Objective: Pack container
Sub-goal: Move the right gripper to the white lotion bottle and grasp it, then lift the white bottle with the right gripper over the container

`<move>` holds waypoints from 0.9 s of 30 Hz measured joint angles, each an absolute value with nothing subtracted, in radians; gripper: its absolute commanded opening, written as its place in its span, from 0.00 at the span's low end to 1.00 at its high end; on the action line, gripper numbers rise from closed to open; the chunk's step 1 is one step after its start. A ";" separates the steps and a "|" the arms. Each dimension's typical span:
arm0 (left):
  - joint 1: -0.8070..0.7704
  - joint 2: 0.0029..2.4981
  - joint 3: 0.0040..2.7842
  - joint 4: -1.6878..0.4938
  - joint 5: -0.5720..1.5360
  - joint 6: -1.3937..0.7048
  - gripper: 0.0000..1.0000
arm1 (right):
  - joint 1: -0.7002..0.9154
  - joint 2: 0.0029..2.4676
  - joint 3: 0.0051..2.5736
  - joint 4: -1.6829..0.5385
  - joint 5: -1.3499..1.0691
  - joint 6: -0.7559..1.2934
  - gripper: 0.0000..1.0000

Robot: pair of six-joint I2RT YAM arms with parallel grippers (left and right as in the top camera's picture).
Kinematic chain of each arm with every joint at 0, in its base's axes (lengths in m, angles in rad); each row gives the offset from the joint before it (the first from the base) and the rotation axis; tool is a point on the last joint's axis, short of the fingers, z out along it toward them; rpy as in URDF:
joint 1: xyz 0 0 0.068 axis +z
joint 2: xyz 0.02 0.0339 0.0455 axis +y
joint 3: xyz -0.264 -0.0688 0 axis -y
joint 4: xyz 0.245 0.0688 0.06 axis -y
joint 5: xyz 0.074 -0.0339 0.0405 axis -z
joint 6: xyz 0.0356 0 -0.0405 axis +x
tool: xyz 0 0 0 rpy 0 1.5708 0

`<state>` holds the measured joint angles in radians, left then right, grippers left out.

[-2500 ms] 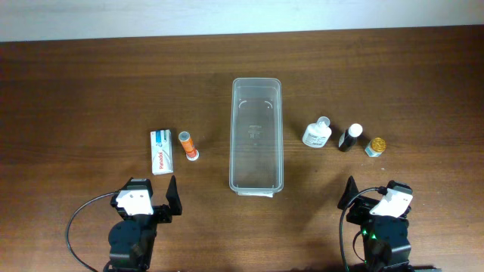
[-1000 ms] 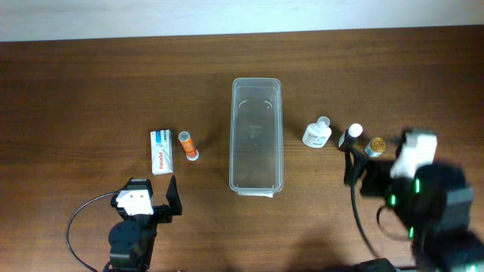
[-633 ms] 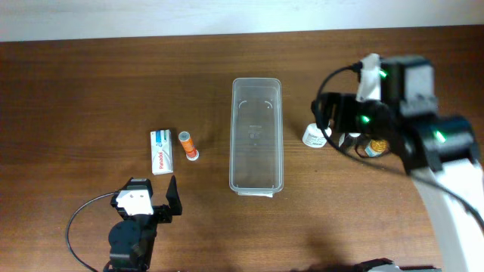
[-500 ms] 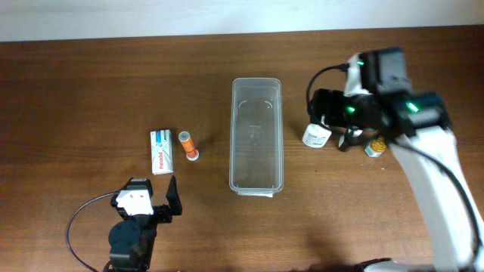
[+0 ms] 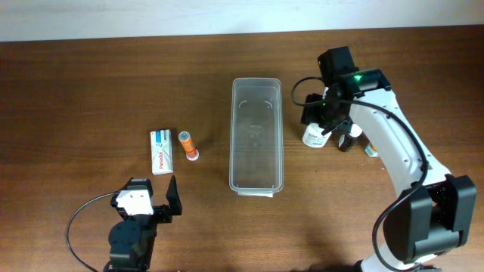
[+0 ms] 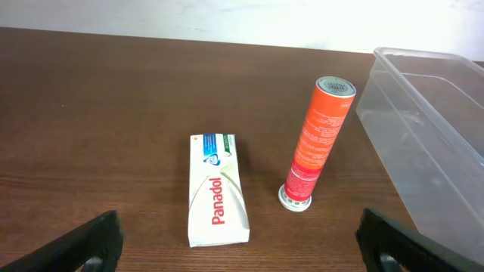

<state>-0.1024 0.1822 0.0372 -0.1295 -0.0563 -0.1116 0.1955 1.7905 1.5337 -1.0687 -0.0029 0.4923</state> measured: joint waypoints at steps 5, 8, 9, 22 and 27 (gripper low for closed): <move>-0.102 0.182 0.037 -0.130 -0.056 -0.112 0.99 | 0.201 1.790 1.534 -1.068 0.019 0.531 0.66; -0.102 0.182 0.037 -0.130 -0.056 -0.112 0.99 | 0.201 1.791 1.534 -1.058 0.040 0.553 0.66; -0.102 0.182 0.037 -0.130 -0.056 -0.112 0.99 | 0.201 1.791 1.534 -1.056 0.047 0.558 0.66; -0.102 0.182 0.037 -0.130 -0.056 -0.112 0.99 | 0.201 1.844 1.534 -1.047 0.062 0.563 0.54; -0.102 0.182 0.037 -0.130 -0.056 -0.112 1.00 | 0.201 1.845 1.534 -1.043 0.064 0.560 0.30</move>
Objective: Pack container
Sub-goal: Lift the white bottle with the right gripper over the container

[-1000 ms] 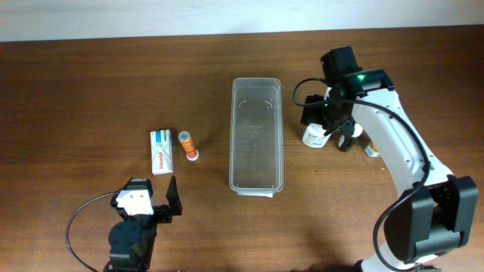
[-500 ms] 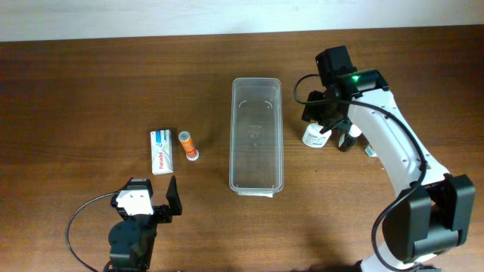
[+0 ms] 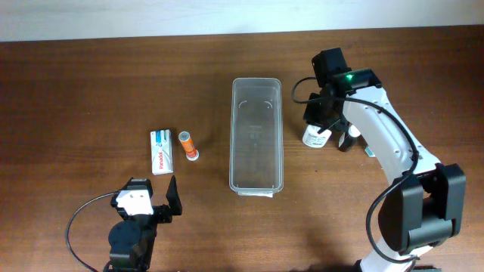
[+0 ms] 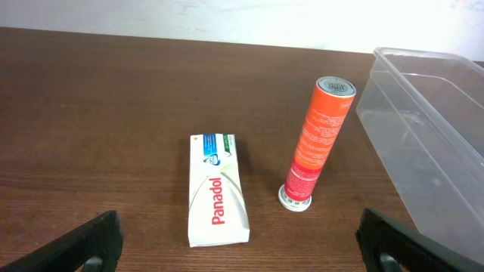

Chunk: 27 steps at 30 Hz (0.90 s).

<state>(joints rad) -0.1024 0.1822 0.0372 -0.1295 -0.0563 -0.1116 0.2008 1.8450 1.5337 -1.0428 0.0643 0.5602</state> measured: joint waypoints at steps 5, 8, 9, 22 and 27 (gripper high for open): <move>-0.102 0.182 0.037 -0.130 -0.056 -0.112 0.99 | 0.201 1.845 1.534 -1.044 0.065 0.556 0.24; -0.102 0.182 0.037 -0.130 -0.056 -0.112 0.99 | 0.201 1.845 1.534 -1.043 0.064 0.554 0.20; -0.102 0.182 0.037 -0.130 -0.056 -0.112 0.99 | 0.201 1.845 1.534 -1.043 0.063 0.554 0.19; -0.102 0.182 0.037 -0.130 -0.056 -0.112 0.99 | 0.201 1.812 1.533 -1.062 0.064 0.553 0.14; -0.102 0.182 0.037 -0.130 -0.056 -0.112 0.99 | 0.201 1.720 1.533 -1.062 0.060 0.553 0.10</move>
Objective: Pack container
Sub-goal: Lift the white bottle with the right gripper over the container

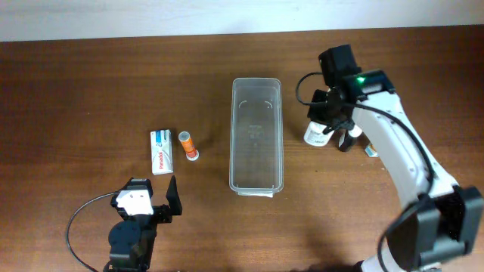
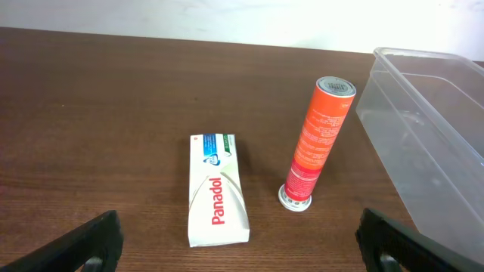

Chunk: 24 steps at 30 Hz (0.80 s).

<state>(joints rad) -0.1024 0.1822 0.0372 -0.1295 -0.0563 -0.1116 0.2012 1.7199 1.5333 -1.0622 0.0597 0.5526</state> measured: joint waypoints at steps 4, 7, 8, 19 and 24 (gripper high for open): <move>-0.102 0.182 0.037 -0.130 -0.056 -0.112 0.99 | 0.204 1.645 1.533 -1.063 0.035 0.550 0.11; -0.102 0.182 0.037 -0.130 -0.056 -0.112 0.99 | 0.227 1.593 1.536 -1.064 0.025 0.546 0.11; -0.102 0.182 0.037 -0.130 -0.056 -0.112 0.99 | 0.234 1.586 1.540 -1.065 0.025 0.545 0.11; -0.102 0.182 0.037 -0.130 -0.056 -0.112 0.99 | 0.469 1.556 1.651 -1.005 0.047 0.538 0.11; -0.102 0.182 0.037 -0.130 -0.056 -0.112 0.99 | 0.538 1.559 1.651 -0.949 0.090 0.538 0.11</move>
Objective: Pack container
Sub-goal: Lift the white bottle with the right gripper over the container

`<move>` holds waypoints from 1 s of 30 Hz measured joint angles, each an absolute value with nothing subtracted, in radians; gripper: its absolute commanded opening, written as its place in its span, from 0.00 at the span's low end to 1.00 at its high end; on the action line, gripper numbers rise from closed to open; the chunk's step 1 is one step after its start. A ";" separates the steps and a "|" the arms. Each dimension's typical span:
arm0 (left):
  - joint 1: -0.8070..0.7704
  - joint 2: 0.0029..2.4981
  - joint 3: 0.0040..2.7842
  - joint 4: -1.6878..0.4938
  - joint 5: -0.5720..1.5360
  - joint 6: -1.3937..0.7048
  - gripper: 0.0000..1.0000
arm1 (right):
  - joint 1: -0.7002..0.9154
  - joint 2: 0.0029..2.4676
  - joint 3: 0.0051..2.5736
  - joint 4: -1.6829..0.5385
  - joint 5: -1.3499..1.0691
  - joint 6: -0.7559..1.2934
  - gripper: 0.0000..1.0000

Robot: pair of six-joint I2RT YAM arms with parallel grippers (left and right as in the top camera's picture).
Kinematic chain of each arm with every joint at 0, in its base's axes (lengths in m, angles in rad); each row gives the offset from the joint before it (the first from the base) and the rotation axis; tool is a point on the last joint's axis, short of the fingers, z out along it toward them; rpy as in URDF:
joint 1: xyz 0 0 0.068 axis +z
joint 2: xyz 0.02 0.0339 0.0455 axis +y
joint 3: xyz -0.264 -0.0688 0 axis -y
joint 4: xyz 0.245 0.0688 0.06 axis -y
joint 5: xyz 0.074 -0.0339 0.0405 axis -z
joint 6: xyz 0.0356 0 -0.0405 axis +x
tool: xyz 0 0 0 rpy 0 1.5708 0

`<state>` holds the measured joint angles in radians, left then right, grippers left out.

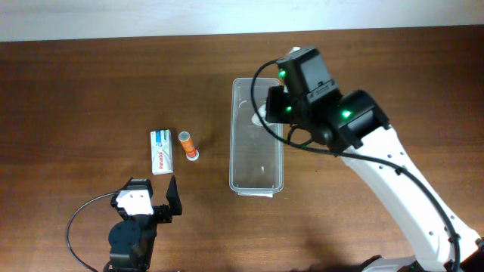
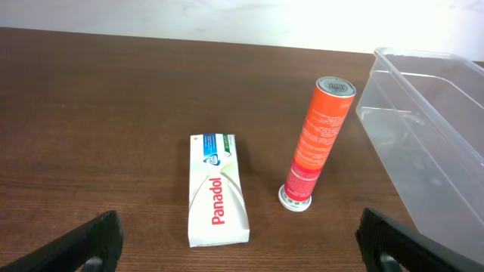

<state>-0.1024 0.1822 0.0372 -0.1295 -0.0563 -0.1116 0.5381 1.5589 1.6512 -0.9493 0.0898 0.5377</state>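
Observation:
The clear plastic container (image 1: pixel 255 162) stands lengthwise mid-table, its rim also in the left wrist view (image 2: pixel 423 113). My right gripper (image 1: pixel 274 109) hangs over the container's far end, shut on a white bottle (image 1: pixel 261 117) that peeks out beneath it. The Panadol box (image 1: pixel 160 151) (image 2: pixel 218 189) and the orange tube (image 1: pixel 187 143) (image 2: pixel 318 140) lie left of the container. Behind them, my left gripper (image 1: pixel 151 198) (image 2: pixel 242 257) rests open near the front edge, with nothing between its fingers (image 2: pixel 94 242).
The right arm (image 1: pixel 386 174) stretches from the front right corner across the table's right side and covers the spot where it worked before. A black cable (image 1: pixel 79 219) loops beside the left arm.
My right gripper was at the white bottle on the table right of the container. It is now over the container's far end with the bottle in it. The left arm has not moved.
Over all three earlier moments my right gripper stayed at the white bottle, next to a small dark bottle, right of the container, shifting slightly. Now the bottle is off the table and over the container. The left gripper, box and tube stayed put throughout.

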 measured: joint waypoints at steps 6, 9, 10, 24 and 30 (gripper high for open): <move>-0.102 0.182 0.037 -0.130 -0.056 -0.112 0.99 | 0.551 1.623 1.653 -0.895 0.139 0.538 0.11; -0.102 0.182 0.037 -0.130 -0.056 -0.112 0.99 | 0.551 1.699 1.653 -0.854 0.168 0.537 0.11; -0.102 0.182 0.037 -0.130 -0.056 -0.112 0.99 | 0.551 1.726 1.653 -0.833 0.173 0.534 0.11; -0.102 0.182 0.037 -0.130 -0.056 -0.112 0.99 | 0.514 1.963 1.653 -0.648 0.196 0.496 0.11; -0.102 0.182 0.037 -0.130 -0.056 -0.112 0.99 | 0.462 1.974 1.653 -0.612 0.202 0.497 0.11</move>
<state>-0.1024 0.1822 0.0372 -0.1295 -0.0559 -0.1116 0.4622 1.9743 1.6531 -0.6117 0.2016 0.4973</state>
